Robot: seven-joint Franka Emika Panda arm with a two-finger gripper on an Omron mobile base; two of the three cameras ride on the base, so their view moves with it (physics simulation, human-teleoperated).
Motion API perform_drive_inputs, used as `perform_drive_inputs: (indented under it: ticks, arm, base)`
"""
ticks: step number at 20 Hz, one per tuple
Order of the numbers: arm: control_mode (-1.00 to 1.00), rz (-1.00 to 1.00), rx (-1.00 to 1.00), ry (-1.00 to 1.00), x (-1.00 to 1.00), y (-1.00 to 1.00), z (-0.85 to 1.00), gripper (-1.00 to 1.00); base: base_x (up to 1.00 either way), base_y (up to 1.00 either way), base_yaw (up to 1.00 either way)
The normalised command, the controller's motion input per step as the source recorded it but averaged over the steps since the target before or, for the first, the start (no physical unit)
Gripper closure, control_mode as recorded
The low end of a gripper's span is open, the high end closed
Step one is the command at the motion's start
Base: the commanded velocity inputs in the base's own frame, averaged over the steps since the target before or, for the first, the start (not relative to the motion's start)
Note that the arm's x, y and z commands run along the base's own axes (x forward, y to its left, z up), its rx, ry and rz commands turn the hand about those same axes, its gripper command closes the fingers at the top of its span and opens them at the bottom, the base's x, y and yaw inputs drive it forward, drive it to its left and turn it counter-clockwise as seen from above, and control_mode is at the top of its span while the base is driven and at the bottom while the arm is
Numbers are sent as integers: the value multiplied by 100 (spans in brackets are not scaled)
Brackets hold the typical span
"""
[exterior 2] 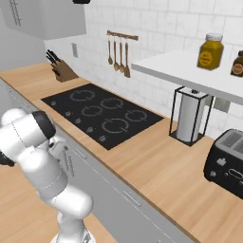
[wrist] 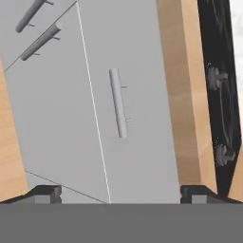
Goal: Take a straw from the drawer in front and place it inside the glass cup on the dining counter.
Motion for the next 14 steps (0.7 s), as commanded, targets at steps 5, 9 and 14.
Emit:
perform_drive_inputs:
  ticks: [5,9,14]
  arm:
    - [-100,0,0,-17,4,0,-24,-100]
    - [-100,0,0,-9,4,0,0,-100]
    - [-100,0,0,-1,24,0,-2,-100]
  base:
    - [0,0,0]
    - [0,0,0]
    - [0,0,0]
